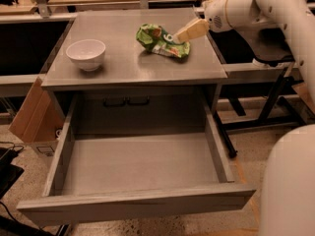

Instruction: Place green rice chip bag into top drawer

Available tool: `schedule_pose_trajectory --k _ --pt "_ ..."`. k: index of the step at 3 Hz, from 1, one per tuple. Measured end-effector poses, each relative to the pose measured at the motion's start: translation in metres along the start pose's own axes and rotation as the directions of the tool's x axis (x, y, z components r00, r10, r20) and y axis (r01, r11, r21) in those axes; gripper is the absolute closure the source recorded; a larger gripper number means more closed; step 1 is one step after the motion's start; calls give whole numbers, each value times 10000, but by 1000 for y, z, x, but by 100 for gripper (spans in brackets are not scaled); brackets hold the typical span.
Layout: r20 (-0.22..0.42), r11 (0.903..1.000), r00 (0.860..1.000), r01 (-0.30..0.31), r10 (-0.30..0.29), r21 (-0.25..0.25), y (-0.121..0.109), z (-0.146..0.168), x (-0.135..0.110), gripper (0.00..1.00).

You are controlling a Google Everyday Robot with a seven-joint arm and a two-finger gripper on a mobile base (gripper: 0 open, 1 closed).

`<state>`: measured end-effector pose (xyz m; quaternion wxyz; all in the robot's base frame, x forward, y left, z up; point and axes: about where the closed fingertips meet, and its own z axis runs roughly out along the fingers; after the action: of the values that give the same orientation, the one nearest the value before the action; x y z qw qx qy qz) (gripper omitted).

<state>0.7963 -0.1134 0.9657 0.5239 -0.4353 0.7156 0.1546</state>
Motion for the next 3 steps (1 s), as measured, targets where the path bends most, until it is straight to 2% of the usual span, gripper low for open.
schedule_pose_trajectory --k 1,3 --pt "-168 9999 9998 -138 139 22 -3 45 12 0" --pt "-202 9969 9968 -777 776 -68 -7 117 39 0"
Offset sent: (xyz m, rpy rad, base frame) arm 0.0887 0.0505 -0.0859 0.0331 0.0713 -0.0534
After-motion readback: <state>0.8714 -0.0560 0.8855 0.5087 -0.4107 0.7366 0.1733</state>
